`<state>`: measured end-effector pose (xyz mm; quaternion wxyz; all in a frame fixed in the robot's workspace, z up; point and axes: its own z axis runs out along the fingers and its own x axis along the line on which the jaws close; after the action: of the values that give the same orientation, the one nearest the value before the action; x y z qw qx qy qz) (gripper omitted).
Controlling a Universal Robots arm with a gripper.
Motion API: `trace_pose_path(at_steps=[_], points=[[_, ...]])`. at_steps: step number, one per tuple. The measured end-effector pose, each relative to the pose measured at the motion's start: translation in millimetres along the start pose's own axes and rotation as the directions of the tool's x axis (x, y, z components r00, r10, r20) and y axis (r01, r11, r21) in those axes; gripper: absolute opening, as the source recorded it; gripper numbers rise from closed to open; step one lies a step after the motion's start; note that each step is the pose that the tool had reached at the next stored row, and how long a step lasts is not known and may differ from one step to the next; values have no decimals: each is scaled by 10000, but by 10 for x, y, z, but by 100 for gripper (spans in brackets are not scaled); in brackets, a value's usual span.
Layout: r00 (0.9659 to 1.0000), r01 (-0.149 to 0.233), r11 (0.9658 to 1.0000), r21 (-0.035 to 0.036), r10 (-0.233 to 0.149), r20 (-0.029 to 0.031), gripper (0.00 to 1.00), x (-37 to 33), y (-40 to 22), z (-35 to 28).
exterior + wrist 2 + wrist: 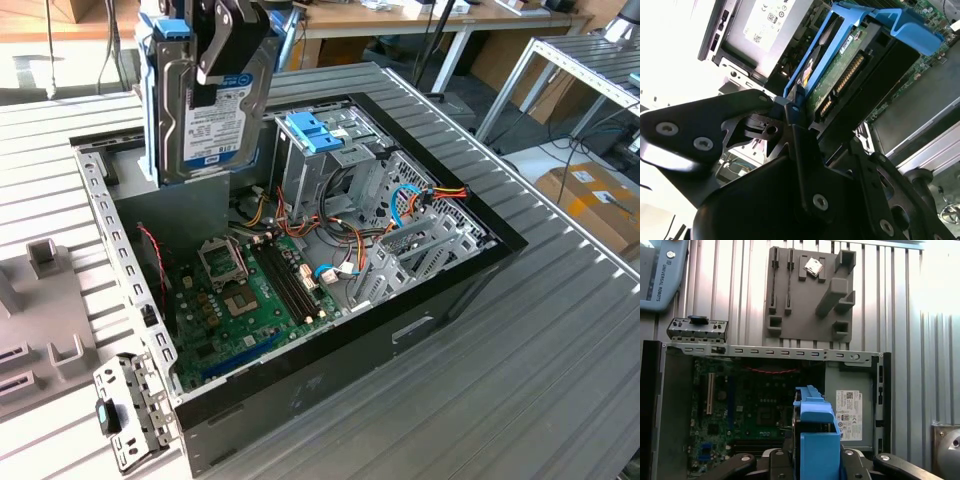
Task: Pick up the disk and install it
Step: 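Pick up the disk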
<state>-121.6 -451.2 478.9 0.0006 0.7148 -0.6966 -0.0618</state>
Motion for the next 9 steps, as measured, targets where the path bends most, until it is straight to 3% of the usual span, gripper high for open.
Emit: trace_pose_path(at_steps=[9], points=[[10000, 0, 10000, 0, 0, 0, 36, 69, -2, -2]])
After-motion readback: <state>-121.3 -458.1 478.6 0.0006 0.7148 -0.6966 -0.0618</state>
